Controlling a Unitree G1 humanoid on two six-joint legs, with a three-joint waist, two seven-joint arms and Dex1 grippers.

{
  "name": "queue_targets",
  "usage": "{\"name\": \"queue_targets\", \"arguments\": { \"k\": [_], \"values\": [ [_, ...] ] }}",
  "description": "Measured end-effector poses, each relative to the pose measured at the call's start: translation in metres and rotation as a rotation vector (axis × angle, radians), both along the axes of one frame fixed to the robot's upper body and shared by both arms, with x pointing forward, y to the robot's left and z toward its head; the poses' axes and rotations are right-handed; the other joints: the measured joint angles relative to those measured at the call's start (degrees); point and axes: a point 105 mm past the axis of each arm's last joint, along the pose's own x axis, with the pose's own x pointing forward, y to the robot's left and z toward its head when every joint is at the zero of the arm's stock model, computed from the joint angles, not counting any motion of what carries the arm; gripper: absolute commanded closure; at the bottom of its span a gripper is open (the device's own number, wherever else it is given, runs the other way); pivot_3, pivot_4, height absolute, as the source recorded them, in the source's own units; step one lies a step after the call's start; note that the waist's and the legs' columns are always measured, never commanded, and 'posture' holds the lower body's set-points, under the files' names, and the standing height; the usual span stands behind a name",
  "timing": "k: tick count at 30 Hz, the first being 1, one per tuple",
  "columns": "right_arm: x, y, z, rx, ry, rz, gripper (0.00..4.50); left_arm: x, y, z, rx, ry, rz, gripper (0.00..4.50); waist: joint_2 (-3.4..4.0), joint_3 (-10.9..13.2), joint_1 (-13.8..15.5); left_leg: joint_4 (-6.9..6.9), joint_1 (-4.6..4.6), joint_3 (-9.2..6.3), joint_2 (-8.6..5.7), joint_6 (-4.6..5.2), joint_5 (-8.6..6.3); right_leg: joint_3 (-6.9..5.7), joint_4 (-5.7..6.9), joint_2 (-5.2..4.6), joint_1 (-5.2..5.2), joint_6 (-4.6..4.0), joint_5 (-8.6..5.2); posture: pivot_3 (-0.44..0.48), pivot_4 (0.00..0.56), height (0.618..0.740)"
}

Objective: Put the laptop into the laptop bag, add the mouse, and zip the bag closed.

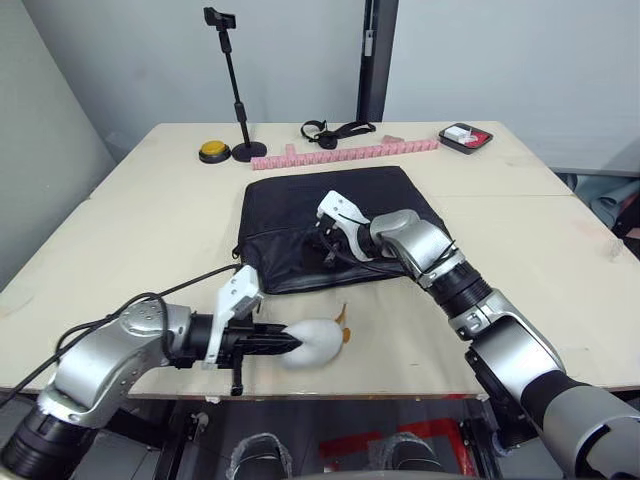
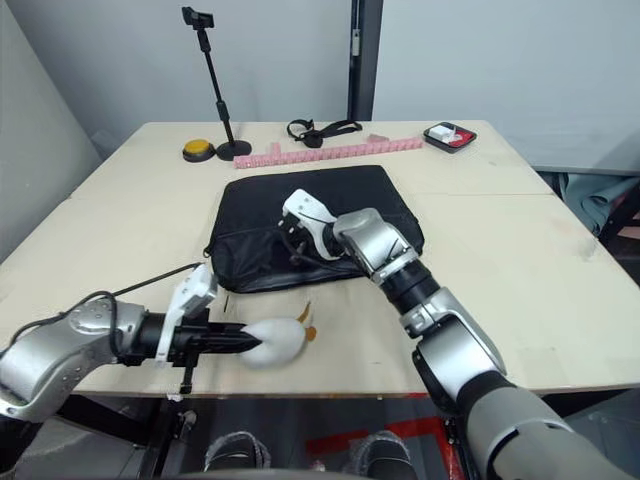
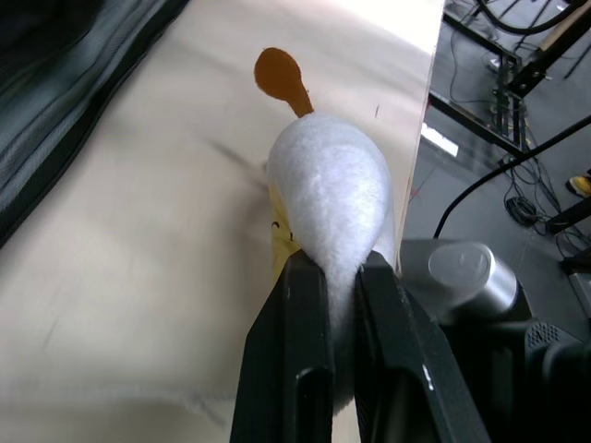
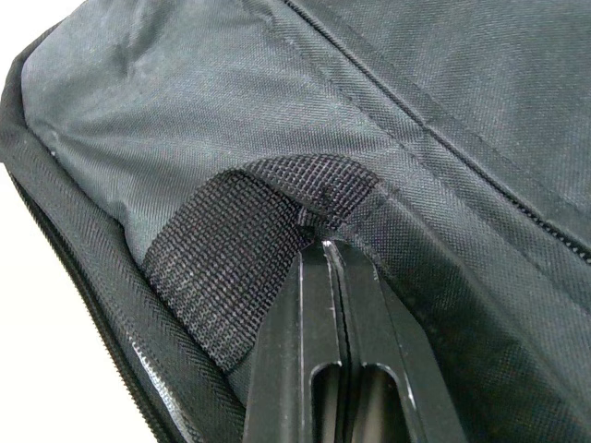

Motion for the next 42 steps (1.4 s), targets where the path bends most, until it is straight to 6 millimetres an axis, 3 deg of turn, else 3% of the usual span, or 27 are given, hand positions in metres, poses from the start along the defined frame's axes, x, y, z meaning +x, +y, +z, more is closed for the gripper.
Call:
{"name": "queue_targets", "arguments": {
  "k": [8, 13, 21, 22, 24, 29, 35, 39, 42],
  "values": [
    [-0.001, 0.001, 0.001, -0.006, 0.001, 0.005, 4.50, 0.045, -0.025, -0.012, -0.018, -0.110, 0.106, 4.48, -0.02, -0.02, 0.02, 0.04, -0.02, 0.01, 0.09, -0.07, 0.02, 0.01, -0.01, 0.09, -0.01, 0.00, 0.01, 0.000, 0.150, 0.739],
    [-0.002, 0.001, 0.001, -0.005, 0.002, 0.007, 4.50, 0.036, -0.027, -0.016, -0.026, -0.084, 0.059, 4.48, -0.02, -0.02, 0.04, 0.03, 0.00, 0.01, 0.14, -0.08, 0.01, 0.00, 0.00, 0.13, -0.01, -0.01, 0.00, 0.000, 0.150, 0.739],
    [-0.001, -0.001, 0.001, -0.003, 0.007, -0.001, 4.50, 0.024, -0.012, -0.019, -0.008, -0.017, 0.030, 1.50, 0.00, -0.01, 0.25, 0.04, 0.02, 0.01, 0.17, -0.09, 0.00, -0.01, 0.02, 0.14, -0.01, -0.02, 0.00, 0.000, 0.150, 0.739],
    [-0.001, -0.001, 0.001, -0.003, 0.007, -0.001, 4.50, 0.023, -0.011, -0.019, -0.009, -0.014, 0.029, 1.28, 0.00, -0.01, 0.25, 0.04, 0.02, 0.02, 0.17, -0.10, 0.01, -0.01, 0.02, 0.15, -0.01, -0.02, 0.00, 0.000, 0.150, 0.739],
    [-0.001, 0.001, 0.002, 0.000, 0.007, 0.003, 4.50, 0.022, -0.007, -0.014, -0.027, -0.011, 0.035, 1.28, 0.00, 0.00, 0.15, 0.04, -0.01, 0.02, 0.21, -0.11, 0.01, 0.00, 0.02, 0.18, -0.04, -0.03, 0.01, 0.000, 0.150, 0.739],
    [0.000, -0.001, 0.003, 0.007, 0.012, 0.001, 4.50, 0.008, 0.007, 0.028, -0.163, 0.001, 0.001, 1.28, 0.02, 0.01, 0.20, 0.03, 0.00, 0.02, 0.32, -0.25, 0.01, -0.01, 0.02, 0.31, -0.07, -0.08, -0.01, 0.000, 0.150, 0.739],
    [0.000, -0.006, 0.007, 0.040, 0.040, -0.015, 4.50, -0.003, 0.030, 0.044, -0.250, 0.069, 0.048, 1.28, 0.06, 0.06, 0.42, 0.04, -0.08, 0.01, 0.33, -0.25, 0.00, -0.02, 0.02, 0.32, -0.15, -0.09, -0.02, 0.000, 0.150, 0.739],
    [-0.002, -0.028, 0.025, 0.099, 0.082, -0.038, 4.50, 0.001, 0.060, 0.071, -0.374, 0.088, 0.154, 1.28, 0.08, 0.11, 0.73, 0.03, -0.17, 0.01, 0.35, -0.27, 0.00, -0.03, -0.01, 0.37, -0.26, -0.09, -0.02, 0.000, 0.150, 0.739],
    [-0.008, -0.051, 0.047, 0.118, 0.056, -0.036, 4.50, -0.002, 0.079, 0.076, -0.414, 0.148, 0.207, 1.28, 0.06, 0.10, 1.11, -0.13, -0.18, 0.02, 0.40, -0.31, -0.01, -0.05, -0.21, 0.44, -0.26, -0.10, -0.03, 0.000, 0.150, 0.739]
  ]
}}
